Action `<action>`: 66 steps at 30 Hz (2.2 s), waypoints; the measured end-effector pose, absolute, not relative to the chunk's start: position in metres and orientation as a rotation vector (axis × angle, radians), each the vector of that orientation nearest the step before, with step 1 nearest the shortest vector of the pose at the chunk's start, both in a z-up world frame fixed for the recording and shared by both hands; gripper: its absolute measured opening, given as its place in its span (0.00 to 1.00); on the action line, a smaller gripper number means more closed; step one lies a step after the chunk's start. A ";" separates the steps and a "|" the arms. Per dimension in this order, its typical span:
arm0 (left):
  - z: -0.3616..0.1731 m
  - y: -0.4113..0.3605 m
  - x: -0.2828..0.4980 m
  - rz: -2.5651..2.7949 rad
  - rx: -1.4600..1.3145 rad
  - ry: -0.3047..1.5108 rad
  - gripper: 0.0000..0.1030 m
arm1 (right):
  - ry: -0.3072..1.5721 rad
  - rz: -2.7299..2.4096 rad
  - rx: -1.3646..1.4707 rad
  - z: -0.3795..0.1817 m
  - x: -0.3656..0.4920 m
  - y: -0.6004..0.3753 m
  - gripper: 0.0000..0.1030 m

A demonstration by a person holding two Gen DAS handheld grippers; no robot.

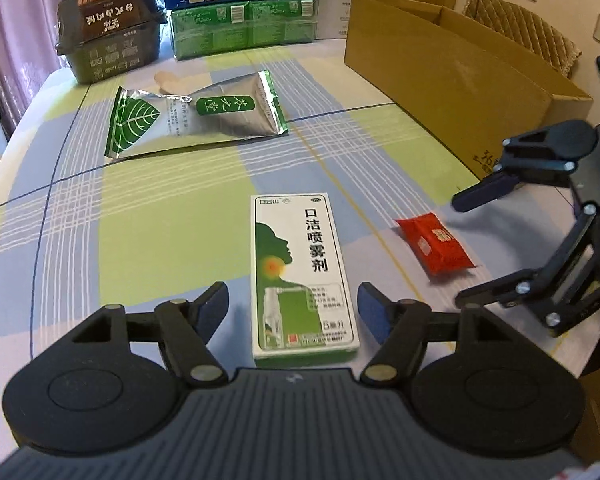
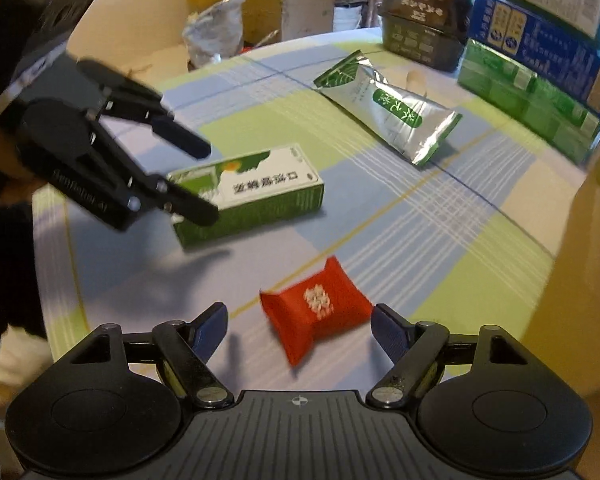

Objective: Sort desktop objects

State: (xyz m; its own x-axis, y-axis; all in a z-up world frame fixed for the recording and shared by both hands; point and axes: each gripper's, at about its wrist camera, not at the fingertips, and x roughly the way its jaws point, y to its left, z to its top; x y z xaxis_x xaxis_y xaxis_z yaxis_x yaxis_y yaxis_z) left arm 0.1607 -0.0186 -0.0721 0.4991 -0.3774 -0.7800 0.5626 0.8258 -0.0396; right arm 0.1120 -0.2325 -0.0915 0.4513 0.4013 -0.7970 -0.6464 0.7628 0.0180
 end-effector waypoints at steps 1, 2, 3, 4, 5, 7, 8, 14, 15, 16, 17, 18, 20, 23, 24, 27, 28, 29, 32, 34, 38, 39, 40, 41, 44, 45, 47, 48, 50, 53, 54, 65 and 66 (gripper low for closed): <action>-0.073 -0.019 0.162 -0.576 0.229 0.881 0.65 | 0.885 0.655 -0.295 -0.094 0.116 -0.233 0.74; -0.074 -0.019 0.162 -0.577 0.228 0.882 0.65 | 0.878 0.655 -0.291 -0.096 0.119 -0.233 0.74; -0.075 -0.020 0.163 -0.581 0.227 0.884 0.65 | 0.872 0.659 -0.286 -0.098 0.121 -0.233 0.74; -0.076 -0.021 0.164 -0.584 0.229 0.887 0.64 | 0.870 0.663 -0.282 -0.100 0.124 -0.234 0.74; -0.077 -0.022 0.164 -0.587 0.234 0.888 0.64 | 0.870 0.666 -0.282 -0.101 0.126 -0.234 0.74; -0.080 -0.024 0.165 -0.596 0.240 0.893 0.63 | 0.882 0.678 -0.285 -0.106 0.129 -0.234 0.72; -0.081 -0.025 0.165 -0.597 0.241 0.896 0.63 | 0.889 0.677 -0.283 -0.107 0.130 -0.234 0.70; -0.088 -0.028 0.166 -0.576 0.265 0.917 0.56 | 0.882 0.633 -0.221 -0.103 0.120 -0.240 0.35; -0.089 -0.029 0.165 -0.569 0.265 0.920 0.53 | 0.879 0.615 -0.213 -0.102 0.116 -0.240 0.25; -0.090 -0.029 0.164 -0.562 0.262 0.920 0.52 | 0.875 0.599 -0.213 -0.102 0.112 -0.239 0.20; -0.090 -0.030 0.162 -0.550 0.261 0.918 0.51 | 0.868 0.581 -0.215 -0.101 0.107 -0.238 0.20; -0.090 -0.030 0.160 -0.540 0.261 0.916 0.50 | 0.862 0.559 -0.217 -0.101 0.101 -0.236 0.18; -0.089 -0.030 0.156 -0.524 0.256 0.917 0.50 | 0.850 0.514 -0.222 -0.100 0.091 -0.234 0.18; -0.089 -0.031 0.147 -0.505 0.252 0.926 0.50 | 0.837 0.453 -0.255 -0.098 0.077 -0.228 0.18; -0.088 -0.031 0.144 -0.500 0.254 0.927 0.50 | 0.834 0.448 -0.258 -0.097 0.072 -0.227 0.18; -0.088 -0.032 0.136 -0.496 0.251 0.930 0.50 | 0.840 0.473 -0.275 -0.097 0.059 -0.225 0.25; -0.088 -0.032 0.134 -0.497 0.248 0.930 0.50 | 0.842 0.485 -0.271 -0.097 0.056 -0.226 0.37; -0.088 -0.031 0.132 -0.496 0.245 0.929 0.50 | 0.845 0.495 -0.263 -0.097 0.054 -0.229 0.45; -0.088 -0.029 0.129 -0.484 0.245 0.924 0.50 | 0.853 0.502 -0.221 -0.093 0.049 -0.238 0.61; -0.088 -0.027 0.129 -0.469 0.241 0.918 0.50 | 0.859 0.472 -0.161 -0.090 0.050 -0.244 0.61; -0.088 -0.024 0.131 -0.447 0.219 0.915 0.50 | 0.835 0.384 -0.061 -0.087 0.055 -0.243 0.61; -0.087 -0.024 0.131 -0.444 0.215 0.911 0.50 | 0.827 0.361 -0.035 -0.088 0.058 -0.239 0.61; -0.087 -0.024 0.131 -0.441 0.210 0.907 0.50 | 0.820 0.344 -0.017 -0.088 0.059 -0.237 0.61; -0.086 -0.023 0.130 -0.439 0.202 0.902 0.50 | 0.813 0.318 0.001 -0.091 0.062 -0.233 0.61; -0.083 -0.020 0.130 -0.435 0.187 0.888 0.51 | 0.816 0.269 0.047 -0.096 0.067 -0.226 0.61; -0.082 -0.019 0.130 -0.433 0.184 0.884 0.51 | 0.816 0.252 0.051 -0.099 0.068 -0.223 0.60; -0.082 -0.019 0.131 -0.431 0.180 0.879 0.54 | 0.811 0.228 0.035 -0.104 0.070 -0.221 0.60; -0.082 -0.018 0.132 -0.430 0.177 0.879 0.55 | 0.809 0.220 0.030 -0.106 0.069 -0.220 0.57; -0.084 -0.018 0.134 -0.431 0.176 0.882 0.55 | 0.793 0.208 -0.008 -0.108 0.065 -0.217 0.50; -0.086 -0.021 0.136 -0.430 0.190 0.882 0.55 | 0.787 0.208 -0.025 -0.108 0.061 -0.221 0.43; -0.086 -0.022 0.136 -0.430 0.195 0.883 0.55 | 0.787 0.207 -0.036 -0.108 0.060 -0.223 0.43; -0.092 -0.028 0.132 -0.427 0.210 0.893 0.53 | 0.765 0.222 0.001 -0.110 0.057 -0.229 0.47; -0.092 -0.028 0.132 -0.426 0.207 0.893 0.53 | 0.763 0.224 -0.003 -0.110 0.057 -0.229 0.47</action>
State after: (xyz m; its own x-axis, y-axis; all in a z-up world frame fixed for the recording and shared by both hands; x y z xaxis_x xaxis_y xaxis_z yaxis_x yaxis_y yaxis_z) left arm 0.1321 -0.0276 -0.0923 0.5508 -0.2722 -0.7890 0.4422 0.8969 -0.0008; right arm 0.0573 -0.2286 -0.1101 0.7000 0.2002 -0.6855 -0.2023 0.9762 0.0786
